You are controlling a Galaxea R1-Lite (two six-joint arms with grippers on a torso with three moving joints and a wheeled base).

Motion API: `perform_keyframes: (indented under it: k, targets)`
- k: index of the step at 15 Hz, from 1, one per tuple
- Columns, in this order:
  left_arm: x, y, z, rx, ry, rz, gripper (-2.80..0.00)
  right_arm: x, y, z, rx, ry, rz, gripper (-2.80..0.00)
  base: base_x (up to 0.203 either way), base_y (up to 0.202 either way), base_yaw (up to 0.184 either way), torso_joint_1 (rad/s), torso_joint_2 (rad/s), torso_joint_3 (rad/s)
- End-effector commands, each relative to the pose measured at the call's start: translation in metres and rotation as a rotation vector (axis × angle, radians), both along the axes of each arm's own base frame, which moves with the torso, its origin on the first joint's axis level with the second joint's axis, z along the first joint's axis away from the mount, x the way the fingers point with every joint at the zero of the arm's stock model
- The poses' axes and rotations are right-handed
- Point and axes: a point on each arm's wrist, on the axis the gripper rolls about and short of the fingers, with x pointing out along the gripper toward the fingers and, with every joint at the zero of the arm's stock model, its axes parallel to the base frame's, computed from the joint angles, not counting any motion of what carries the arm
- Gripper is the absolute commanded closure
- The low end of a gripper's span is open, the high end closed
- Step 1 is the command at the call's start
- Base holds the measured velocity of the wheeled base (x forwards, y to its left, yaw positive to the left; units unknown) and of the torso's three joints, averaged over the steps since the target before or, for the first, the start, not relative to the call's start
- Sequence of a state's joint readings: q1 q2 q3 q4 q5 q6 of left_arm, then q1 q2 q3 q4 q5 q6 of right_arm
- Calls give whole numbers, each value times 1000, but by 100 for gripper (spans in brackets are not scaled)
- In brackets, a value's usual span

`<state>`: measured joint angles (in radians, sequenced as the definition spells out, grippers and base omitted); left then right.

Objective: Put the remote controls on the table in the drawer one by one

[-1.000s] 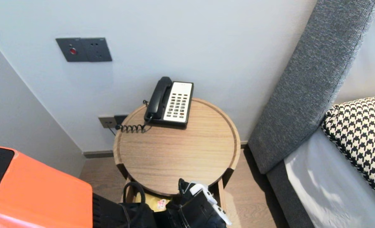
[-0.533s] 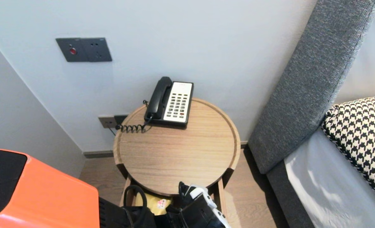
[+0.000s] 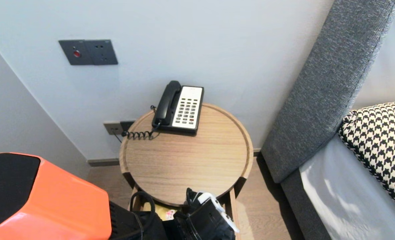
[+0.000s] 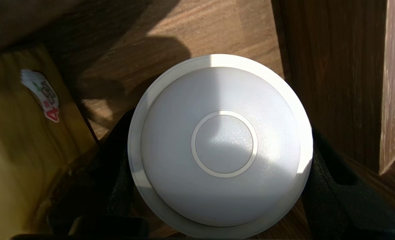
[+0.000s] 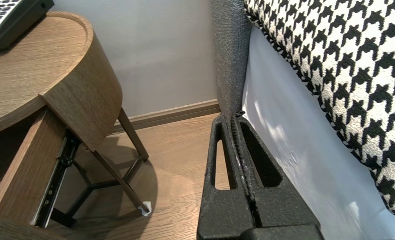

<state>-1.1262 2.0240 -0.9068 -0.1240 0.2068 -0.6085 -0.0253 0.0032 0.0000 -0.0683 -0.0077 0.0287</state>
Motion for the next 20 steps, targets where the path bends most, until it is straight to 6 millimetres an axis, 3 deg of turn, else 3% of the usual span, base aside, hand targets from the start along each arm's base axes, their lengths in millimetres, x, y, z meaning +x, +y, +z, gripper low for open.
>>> perform_keyframes:
  k: [1, 8, 20]
  targets:
    - [0, 1, -2, 6, 3, 6, 0, 2, 0, -7, 1, 27, 1, 0, 0, 0, 0, 0, 0, 0]
    - [13, 5, -11, 13, 46, 9, 0, 2, 0, -7, 1, 27, 1, 0, 0, 0, 0, 0, 0, 0]
    - [12, 6, -2, -18, 18, 16, 0, 2, 0, -7, 1, 27, 1, 0, 0, 0, 0, 0, 0, 0]
